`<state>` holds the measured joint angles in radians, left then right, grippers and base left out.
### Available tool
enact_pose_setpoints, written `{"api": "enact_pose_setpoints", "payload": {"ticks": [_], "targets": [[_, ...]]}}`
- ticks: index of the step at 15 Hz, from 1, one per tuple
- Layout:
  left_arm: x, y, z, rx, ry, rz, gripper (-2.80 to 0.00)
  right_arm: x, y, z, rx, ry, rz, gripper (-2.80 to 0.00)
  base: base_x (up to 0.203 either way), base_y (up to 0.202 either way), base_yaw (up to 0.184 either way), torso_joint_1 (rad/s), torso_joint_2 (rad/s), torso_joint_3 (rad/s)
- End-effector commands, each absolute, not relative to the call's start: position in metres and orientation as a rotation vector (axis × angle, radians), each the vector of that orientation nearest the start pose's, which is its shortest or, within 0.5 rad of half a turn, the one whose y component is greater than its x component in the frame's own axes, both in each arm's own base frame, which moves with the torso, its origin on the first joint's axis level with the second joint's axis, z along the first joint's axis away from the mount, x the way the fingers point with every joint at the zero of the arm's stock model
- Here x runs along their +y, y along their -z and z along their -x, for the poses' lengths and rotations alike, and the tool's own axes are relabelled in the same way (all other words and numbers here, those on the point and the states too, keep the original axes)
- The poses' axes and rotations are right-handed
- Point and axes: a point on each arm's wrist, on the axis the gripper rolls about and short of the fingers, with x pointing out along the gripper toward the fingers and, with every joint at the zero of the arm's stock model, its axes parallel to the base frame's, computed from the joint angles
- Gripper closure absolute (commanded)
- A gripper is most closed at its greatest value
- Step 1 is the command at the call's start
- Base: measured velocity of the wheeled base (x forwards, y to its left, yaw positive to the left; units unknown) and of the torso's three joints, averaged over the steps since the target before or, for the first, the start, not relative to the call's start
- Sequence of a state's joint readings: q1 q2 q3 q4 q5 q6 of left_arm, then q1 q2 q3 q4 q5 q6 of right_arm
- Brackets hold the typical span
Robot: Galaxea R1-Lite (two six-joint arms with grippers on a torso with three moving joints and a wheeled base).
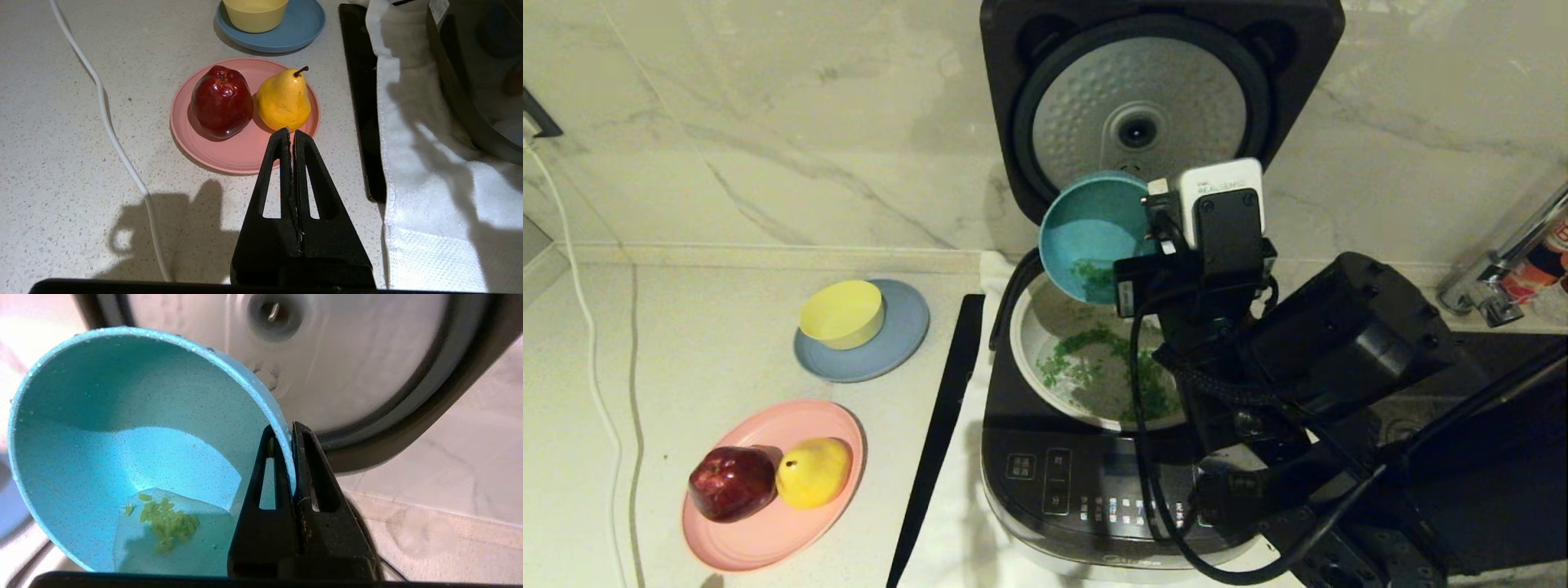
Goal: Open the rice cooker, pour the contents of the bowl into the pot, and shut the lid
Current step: Pour the water from the bowl into the rice cooker, then place the bowl on the table
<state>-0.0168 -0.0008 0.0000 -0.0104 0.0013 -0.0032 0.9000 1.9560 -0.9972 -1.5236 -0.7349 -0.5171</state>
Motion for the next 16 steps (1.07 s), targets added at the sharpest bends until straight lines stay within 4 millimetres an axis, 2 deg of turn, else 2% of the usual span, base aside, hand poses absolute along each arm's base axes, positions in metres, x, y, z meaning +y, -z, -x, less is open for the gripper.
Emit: {"api": "enact_pose_setpoints", "payload": {"ticks": [1,5,8,13,16], "targets": [[0.000,-0.076,0.023,-0.008,0.015,0.005,0.00,0.272,-0.216,-0.235,-0.383,-0.058,0.141,0.00,0.000,0.000,0.000,0.000,0.00,0.000],[0.000,-0.076,0.023,-0.008,0.015,0.004,0.00,0.267,-0.250,-0.228,-0.451,-0.030,0.060,0.00,0.000,0.000,0.000,0.000,0.00,0.000],[0.000,-0.076,0.023,-0.008,0.015,0.005,0.00,0.264,-0.267,-0.212,-0.417,-0.029,0.056,0.00,0.000,0.000,0.000,0.000,0.00,0.000],[0.000,-0.076,0.023,-0.008,0.015,0.005,0.00,0.253,-0.279,-0.193,-0.250,-0.086,0.147,0.00,0.000,0.000,0.000,0.000,0.00,0.000],[0.000,-0.076,0.023,-0.008,0.015,0.003,0.00,0.232,-0.282,-0.178,-0.072,-0.137,0.189,0.00,0.000,0.000,0.000,0.000,0.00,0.000]]}}
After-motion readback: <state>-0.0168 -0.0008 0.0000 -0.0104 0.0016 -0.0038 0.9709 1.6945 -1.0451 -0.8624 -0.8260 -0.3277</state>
